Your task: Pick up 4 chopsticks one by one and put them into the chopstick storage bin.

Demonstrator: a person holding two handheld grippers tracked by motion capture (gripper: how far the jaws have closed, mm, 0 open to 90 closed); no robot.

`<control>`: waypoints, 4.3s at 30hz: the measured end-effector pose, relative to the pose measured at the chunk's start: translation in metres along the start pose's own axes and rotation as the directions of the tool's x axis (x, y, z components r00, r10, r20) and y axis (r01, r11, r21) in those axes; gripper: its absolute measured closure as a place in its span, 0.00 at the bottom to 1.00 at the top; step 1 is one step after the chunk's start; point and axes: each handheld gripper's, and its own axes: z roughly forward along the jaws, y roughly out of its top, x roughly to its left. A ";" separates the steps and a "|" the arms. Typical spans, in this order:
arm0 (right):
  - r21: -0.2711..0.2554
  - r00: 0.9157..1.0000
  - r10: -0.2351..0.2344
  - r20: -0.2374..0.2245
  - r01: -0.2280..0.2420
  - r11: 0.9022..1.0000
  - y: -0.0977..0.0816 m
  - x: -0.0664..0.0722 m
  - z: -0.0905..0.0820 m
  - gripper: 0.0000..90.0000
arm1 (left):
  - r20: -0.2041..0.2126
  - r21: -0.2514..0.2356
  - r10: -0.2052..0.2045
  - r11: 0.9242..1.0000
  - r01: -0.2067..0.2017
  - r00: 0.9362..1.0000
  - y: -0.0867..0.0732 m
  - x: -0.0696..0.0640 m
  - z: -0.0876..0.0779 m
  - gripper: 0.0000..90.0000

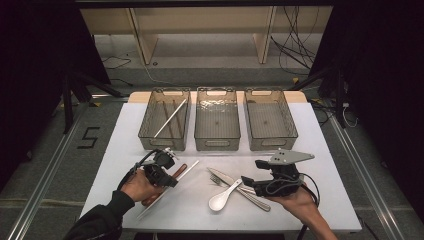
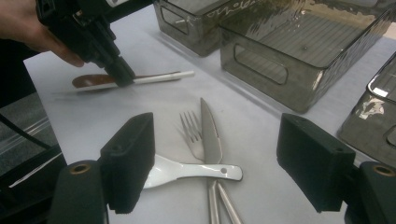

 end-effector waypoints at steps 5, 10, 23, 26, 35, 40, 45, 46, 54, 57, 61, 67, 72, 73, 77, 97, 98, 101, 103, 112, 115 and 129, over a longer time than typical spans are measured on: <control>0.000 1.000 0.000 0.000 0.000 1.000 0.000 0.000 0.000 0.32 | 0.028 -0.043 -0.005 0.999 0.006 1.000 0.002 0.000 -0.008 0.94; -0.001 1.000 0.001 0.000 -0.001 1.000 0.000 0.000 0.000 0.32 | 0.059 -0.093 -0.012 0.996 0.017 0.998 0.005 0.000 -0.017 0.94; -0.002 1.000 0.003 0.001 -0.003 1.000 0.000 0.000 0.000 0.32 | 0.058 -0.200 -0.038 0.979 0.048 0.998 0.015 0.012 -0.045 0.94; -0.001 1.000 0.002 0.000 -0.002 1.000 0.000 0.000 0.001 0.32 | 0.043 -0.240 -0.049 0.969 0.058 0.998 0.017 0.021 -0.057 0.93; -0.004 1.000 0.008 0.003 -0.008 1.000 0.000 -0.001 0.001 0.32 | 0.015 -0.370 -0.121 0.922 0.118 0.993 0.026 0.051 -0.089 0.93; -0.007 1.000 0.007 0.005 -0.007 1.000 0.000 -0.001 0.000 0.32 | 0.003 -0.409 -0.147 0.902 0.136 0.989 0.033 0.061 -0.097 0.93; -0.007 1.000 0.009 0.003 -0.009 1.000 0.000 -0.001 0.000 0.32 | -0.031 -0.447 -0.165 0.884 0.134 0.986 0.043 0.073 -0.105 0.93; -0.008 1.000 0.007 0.003 -0.007 1.000 0.000 -0.001 0.000 0.32 | -0.033 -0.456 -0.169 0.880 0.136 0.985 0.046 0.076 -0.106 0.93; -0.006 1.000 0.006 0.002 -0.006 1.000 0.000 -0.001 0.000 0.32 | -0.054 -0.493 -0.193 0.858 0.142 0.980 0.068 0.095 -0.109 0.93; -0.006 1.000 0.008 0.001 -0.008 1.000 0.000 -0.002 0.000 0.32 | -0.056 -0.511 -0.199 0.848 0.144 0.978 0.077 0.102 -0.110 0.93; -0.007 1.000 0.006 0.000 -0.006 1.000 0.000 -0.002 0.000 0.32 | -0.068 -0.523 -0.218 0.839 0.151 0.974 0.087 0.111 -0.111 0.93; -0.006 1.000 0.006 -0.002 -0.006 1.000 0.000 -0.002 0.000 0.32 | -0.091 -0.518 -0.231 0.842 0.152 0.969 0.097 0.122 -0.106 0.93; -0.003 1.000 0.010 -0.003 -0.010 1.000 0.000 -0.002 0.000 0.32 | -0.123 -0.508 -0.212 0.853 0.122 0.970 0.105 0.125 -0.104 0.93; -0.004 1.000 0.010 -0.003 -0.010 1.000 0.000 -0.002 0.000 0.32 | -0.129 -0.505 -0.204 0.856 0.112 0.971 0.106 0.125 -0.103 0.93; -0.001 1.000 0.007 -0.005 -0.007 1.000 0.000 -0.002 0.001 0.32 | -0.142 -0.509 -0.187 0.856 0.090 0.972 0.111 0.126 -0.102 0.93; 0.000 1.000 0.003 -0.010 -0.003 1.000 0.000 -0.002 0.001 0.32 | -0.177 -0.519 -0.205 0.851 0.085 0.963 0.115 0.149 -0.085 0.93; 0.000 1.000 0.005 -0.012 -0.005 1.000 0.000 -0.002 0.001 0.32 | -0.181 -0.517 -0.206 0.852 0.085 0.962 0.115 0.149 -0.084 0.93; -0.002 1.000 0.006 -0.012 -0.006 1.000 -0.001 -0.002 0.001 0.32 | -0.186 -0.523 -0.209 0.848 0.083 0.960 0.113 0.150 -0.080 0.93; 0.002 1.000 0.008 -0.011 -0.008 1.000 -0.001 -0.002 0.001 0.32 | -0.192 -0.523 -0.212 0.848 0.083 0.958 0.112 0.151 -0.077 0.93; 0.000 1.000 0.006 -0.012 -0.006 1.000 -0.001 -0.002 0.001 0.32 | -0.207 -0.509 -0.202 0.858 0.071 0.957 0.110 0.150 -0.069 0.93; 0.000 1.000 0.004 -0.012 -0.004 1.000 -0.001 -0.002 0.001 0.32 | -0.214 -0.507 -0.201 0.859 0.067 0.956 0.109 0.150 -0.067 0.93; 0.001 1.000 0.003 -0.012 -0.003 1.000 0.000 -0.002 0.001 0.32 | -0.189 -0.495 -0.220 0.863 0.100 0.957 0.105 0.152 -0.059 0.86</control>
